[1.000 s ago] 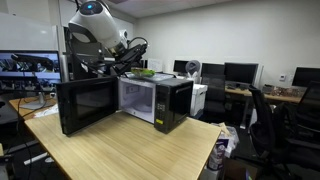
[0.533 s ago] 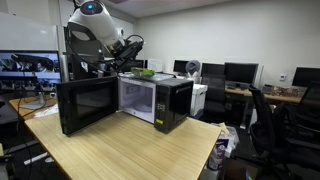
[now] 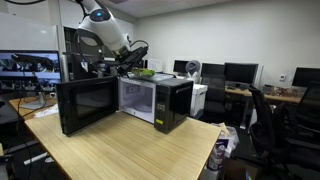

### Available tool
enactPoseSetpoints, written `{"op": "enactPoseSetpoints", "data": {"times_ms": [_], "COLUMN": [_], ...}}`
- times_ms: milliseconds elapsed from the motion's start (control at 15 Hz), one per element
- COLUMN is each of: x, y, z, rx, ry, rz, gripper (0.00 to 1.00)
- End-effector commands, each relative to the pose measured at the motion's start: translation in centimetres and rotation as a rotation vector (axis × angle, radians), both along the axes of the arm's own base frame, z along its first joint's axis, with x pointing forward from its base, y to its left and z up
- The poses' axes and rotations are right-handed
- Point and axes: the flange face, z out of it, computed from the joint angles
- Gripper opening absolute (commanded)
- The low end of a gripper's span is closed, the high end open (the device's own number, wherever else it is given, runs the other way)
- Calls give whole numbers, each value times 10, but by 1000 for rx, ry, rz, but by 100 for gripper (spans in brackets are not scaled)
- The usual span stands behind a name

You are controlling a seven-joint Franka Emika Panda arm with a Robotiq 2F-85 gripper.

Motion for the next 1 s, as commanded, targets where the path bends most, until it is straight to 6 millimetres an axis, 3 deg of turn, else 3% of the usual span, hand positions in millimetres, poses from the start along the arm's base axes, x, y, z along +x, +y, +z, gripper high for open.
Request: {"op": "enactPoseSetpoints", "data": {"times_ms": [0,267,533,733,933], "x": [25,38,36,25,15], "y": [3,2,-6,-12,-20], "z": [0,-1,1,2,16], "rx": [13,28,36,63,112], "ry": [-18,-27,-30,-29,-55], "rz": [-33,-55,-74,-95,-121], "gripper": [67,38,15,13,12]}}
